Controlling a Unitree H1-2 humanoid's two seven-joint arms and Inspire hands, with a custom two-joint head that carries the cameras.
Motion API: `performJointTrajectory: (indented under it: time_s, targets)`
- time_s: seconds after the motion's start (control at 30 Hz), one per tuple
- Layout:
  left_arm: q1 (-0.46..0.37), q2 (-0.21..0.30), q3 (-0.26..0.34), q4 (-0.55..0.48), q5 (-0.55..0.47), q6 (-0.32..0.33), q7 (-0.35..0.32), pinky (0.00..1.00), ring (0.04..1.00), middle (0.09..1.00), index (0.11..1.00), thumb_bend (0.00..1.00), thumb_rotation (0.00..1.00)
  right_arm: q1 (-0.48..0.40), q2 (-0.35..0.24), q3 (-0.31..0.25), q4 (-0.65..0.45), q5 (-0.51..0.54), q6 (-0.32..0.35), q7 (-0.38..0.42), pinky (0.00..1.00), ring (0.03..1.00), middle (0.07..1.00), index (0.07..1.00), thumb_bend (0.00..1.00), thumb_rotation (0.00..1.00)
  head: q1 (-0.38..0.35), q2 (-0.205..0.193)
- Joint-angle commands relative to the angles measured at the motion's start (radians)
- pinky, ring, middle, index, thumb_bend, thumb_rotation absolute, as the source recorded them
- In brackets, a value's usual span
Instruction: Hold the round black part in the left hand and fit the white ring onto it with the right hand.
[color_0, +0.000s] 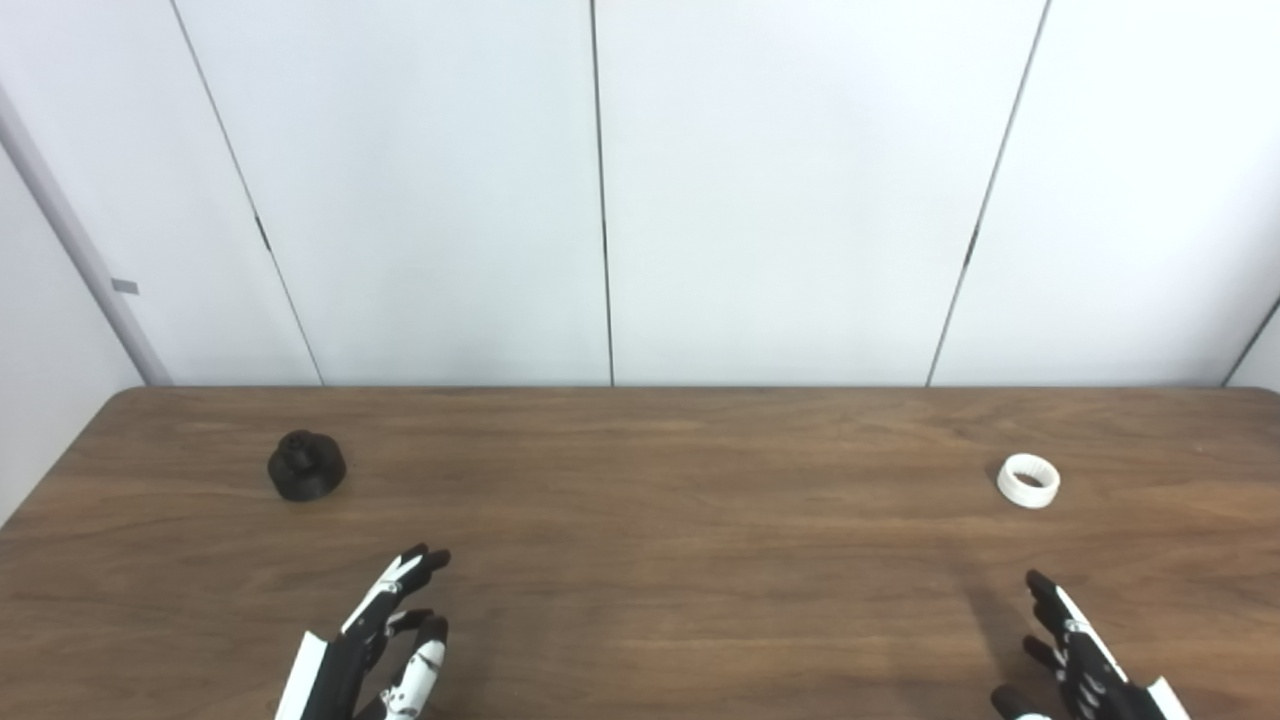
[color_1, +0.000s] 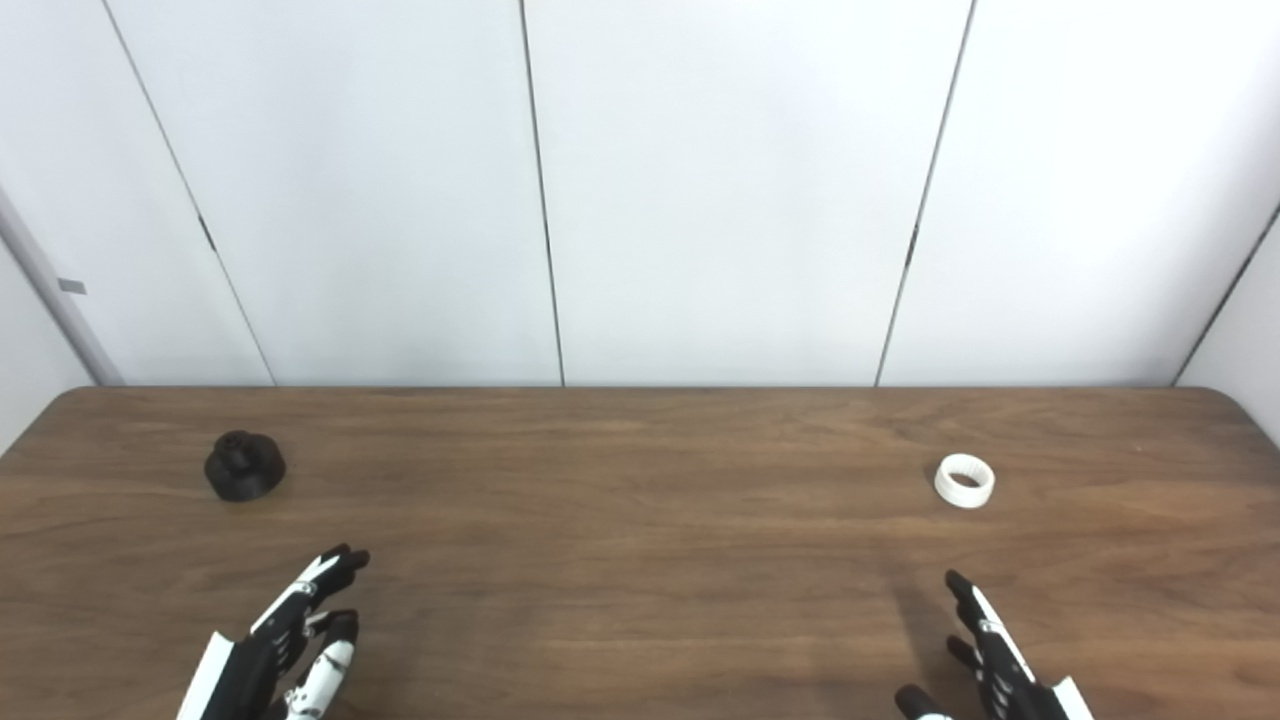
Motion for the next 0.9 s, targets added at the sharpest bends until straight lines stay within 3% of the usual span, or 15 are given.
performJointTrajectory:
  time_s: [0.0,0.07,0.17,0.27,0.37,0.53,0.77,0.83,0.87]
  targets:
    - [-0.007,0.003,0.015,-0.054,0.019,-0.013,0.027,0.88,0.94,0.958,0.843,0.31,0.26,-0.001,-0.01,-0.01,-0.036,0.021,-0.023,-0.004,0.95,1.0,1.0,0.983,0.45,0.53,0.003,0.002]
    - [-0.017,0.012,0.029,-0.058,0.107,-0.056,0.065,0.86,0.948,0.954,0.81,0.42,0.07,-0.001,-0.011,-0.012,-0.039,0.033,-0.02,-0.002,0.97,1.0,1.0,0.987,0.44,0.52,0.011,0.006]
    - [-0.052,0.032,0.065,-0.06,0.28,-0.092,0.145,0.85,0.936,0.929,0.774,0.62,0.06,-0.002,-0.017,-0.015,-0.043,0.035,-0.013,-0.002,0.96,1.0,1.0,0.979,0.43,0.5,0.038,0.011]
    - [-0.101,0.055,0.109,-0.054,0.409,-0.089,0.218,0.89,0.954,0.924,0.745,0.74,0.07,-0.003,-0.026,-0.02,-0.043,0.05,-0.005,0.004,0.97,1.0,1.0,0.993,0.42,0.51,0.075,0.014]
    - [-0.154,0.073,0.152,-0.064,0.478,-0.025,0.243,0.99,0.981,0.931,0.718,0.79,0.11,-0.002,-0.037,-0.025,-0.036,0.068,-0.01,0.011,0.99,1.0,1.0,1.0,0.39,0.5,0.111,0.013]
    - [-0.24,0.124,0.228,-0.053,0.489,0.099,0.22,1.0,0.998,0.957,0.698,0.83,0.17,-0.001,-0.051,-0.031,-0.021,0.099,-0.025,0.027,1.0,1.0,1.0,1.0,0.36,0.5,0.166,0.009]
    - [-0.35,0.207,0.278,-0.005,0.469,0.255,0.187,1.0,1.0,0.976,0.685,0.87,0.24,-0.008,-0.078,-0.04,0.028,0.158,-0.084,0.063,1.0,1.0,1.0,1.0,0.28,0.44,0.274,-0.004]
    - [-0.378,0.229,0.283,0.02,0.471,0.296,0.181,1.0,1.0,0.978,0.686,0.88,0.26,-0.009,-0.079,-0.045,0.027,0.14,-0.08,0.053,1.0,1.0,1.0,1.0,0.28,0.45,0.301,-0.008]
    - [-0.395,0.242,0.283,0.039,0.472,0.315,0.177,1.0,1.0,0.983,0.692,0.9,0.28,-0.011,-0.078,-0.049,0.025,0.121,-0.076,0.043,0.97,1.0,1.0,0.993,0.37,0.56,0.317,-0.011]
